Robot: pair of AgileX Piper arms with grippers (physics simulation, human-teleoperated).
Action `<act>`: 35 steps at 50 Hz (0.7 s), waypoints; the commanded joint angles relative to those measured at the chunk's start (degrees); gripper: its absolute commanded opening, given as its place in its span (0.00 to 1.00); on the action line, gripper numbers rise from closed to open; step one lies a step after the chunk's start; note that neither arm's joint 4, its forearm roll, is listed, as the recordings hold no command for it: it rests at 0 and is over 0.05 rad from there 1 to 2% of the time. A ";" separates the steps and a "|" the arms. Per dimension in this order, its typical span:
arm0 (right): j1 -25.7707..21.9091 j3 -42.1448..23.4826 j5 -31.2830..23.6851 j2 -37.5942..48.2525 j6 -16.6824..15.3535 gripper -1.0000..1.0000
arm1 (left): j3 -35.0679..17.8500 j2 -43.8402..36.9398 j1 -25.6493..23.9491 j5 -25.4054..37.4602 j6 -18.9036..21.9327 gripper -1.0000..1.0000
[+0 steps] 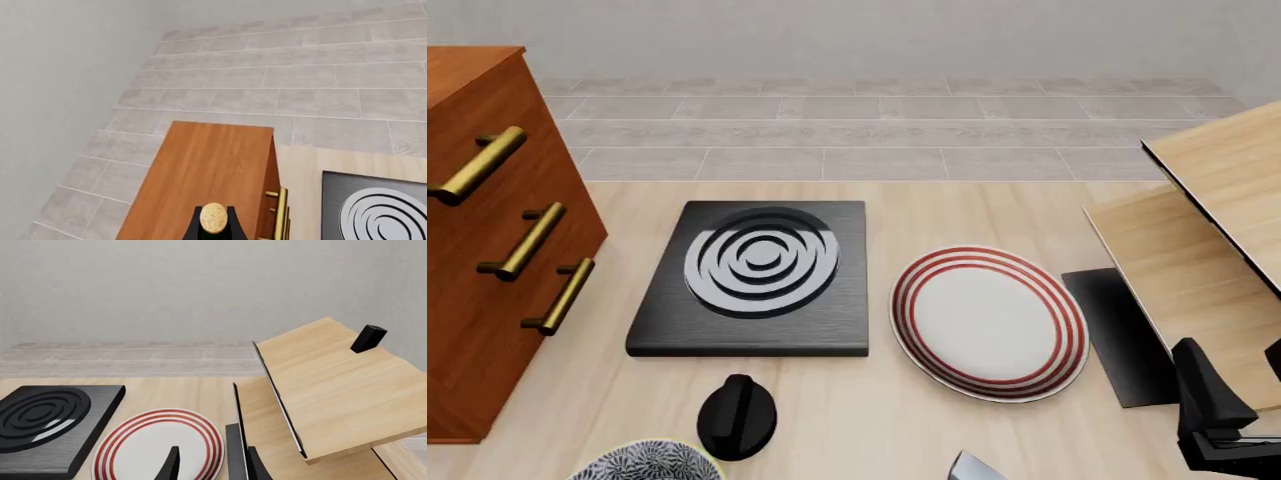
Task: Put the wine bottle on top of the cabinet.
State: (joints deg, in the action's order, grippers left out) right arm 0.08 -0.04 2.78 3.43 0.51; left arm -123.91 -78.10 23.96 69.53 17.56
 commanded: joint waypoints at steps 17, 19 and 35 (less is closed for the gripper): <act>0.00 0.00 0.03 0.05 0.00 1.00 | 9.07 0.35 5.24 -5.11 -1.09 0.00; 0.01 0.00 0.00 -0.01 0.00 1.00 | 9.95 0.86 4.75 -5.46 -0.88 0.00; 0.01 0.00 0.00 0.00 0.01 1.00 | 5.57 -0.10 3.68 -4.05 -1.13 1.00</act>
State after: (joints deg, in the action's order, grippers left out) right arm 0.08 -0.04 2.78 3.43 0.51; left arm -117.65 -77.64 27.63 65.16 16.34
